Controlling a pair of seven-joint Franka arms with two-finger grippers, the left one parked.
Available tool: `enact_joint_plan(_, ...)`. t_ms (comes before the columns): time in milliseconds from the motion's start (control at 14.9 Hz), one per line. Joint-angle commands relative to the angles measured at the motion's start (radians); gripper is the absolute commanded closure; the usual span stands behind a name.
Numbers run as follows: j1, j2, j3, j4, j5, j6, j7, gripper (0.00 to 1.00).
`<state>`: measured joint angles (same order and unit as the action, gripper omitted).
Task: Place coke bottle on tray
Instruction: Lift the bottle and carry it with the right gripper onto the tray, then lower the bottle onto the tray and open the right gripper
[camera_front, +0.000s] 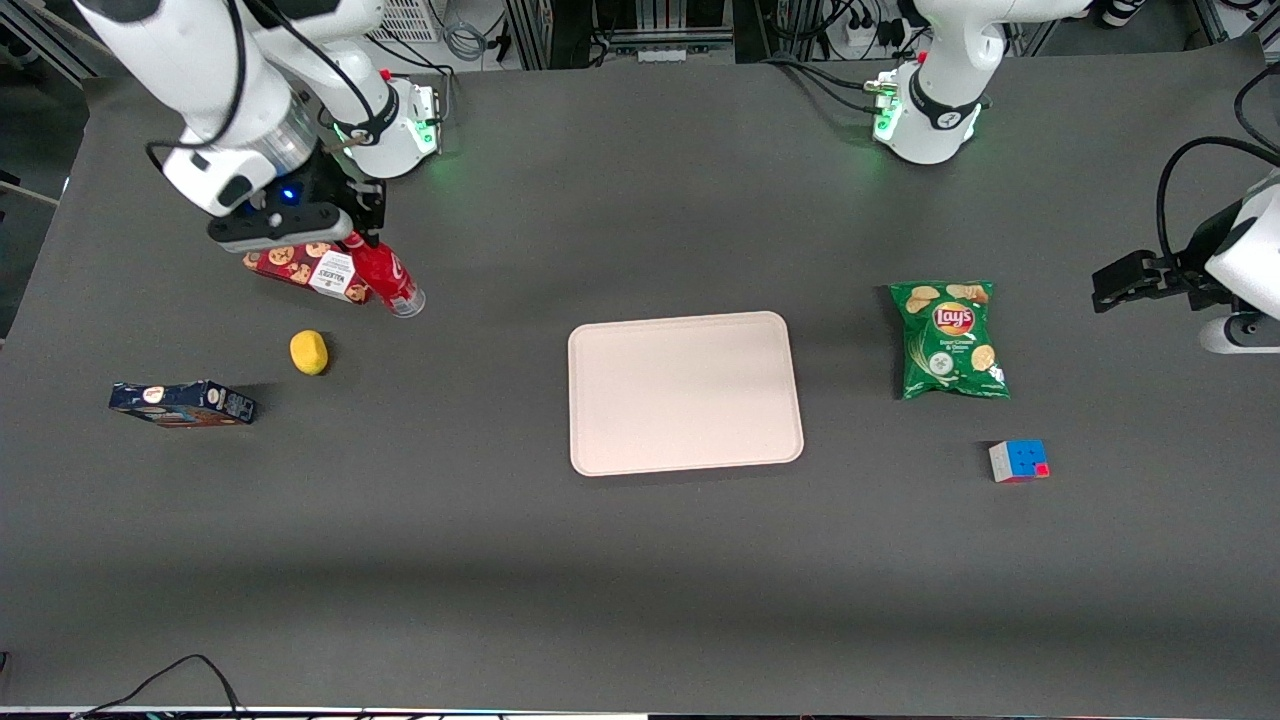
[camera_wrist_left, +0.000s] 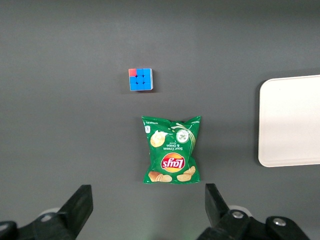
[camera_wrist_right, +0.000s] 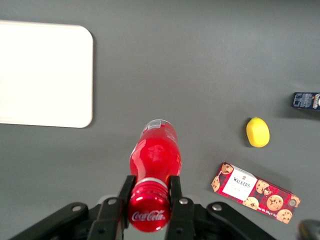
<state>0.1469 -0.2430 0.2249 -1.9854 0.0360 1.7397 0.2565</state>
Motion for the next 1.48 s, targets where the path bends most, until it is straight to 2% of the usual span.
enact_joint_plan(0, 0.01, 0.247, 0.056, 0.427, 0.01, -0.22, 0.134, 1.0)
enact_joint_plan(135, 0.04, 0.382, 0.076, 0.622, 0.008, -0.288, 0.223, 1.0)
enact_joint_plan(471, 0.167, 0.621, 0.076, 0.792, -0.008, -0.22, 0.401, 1.0)
enact_joint_plan(740, 0.258, 0.76, 0.077, 0.794, -0.116, -0.045, 0.541, 1.0)
enact_joint_plan(1010, 0.286, 0.875, 0.083, 0.783, -0.202, 0.053, 0.613, 1.0)
enact_joint_plan(1413, 0.276, 0.895, 0.087, 0.619, -0.219, 0.213, 0.612, 1.0)
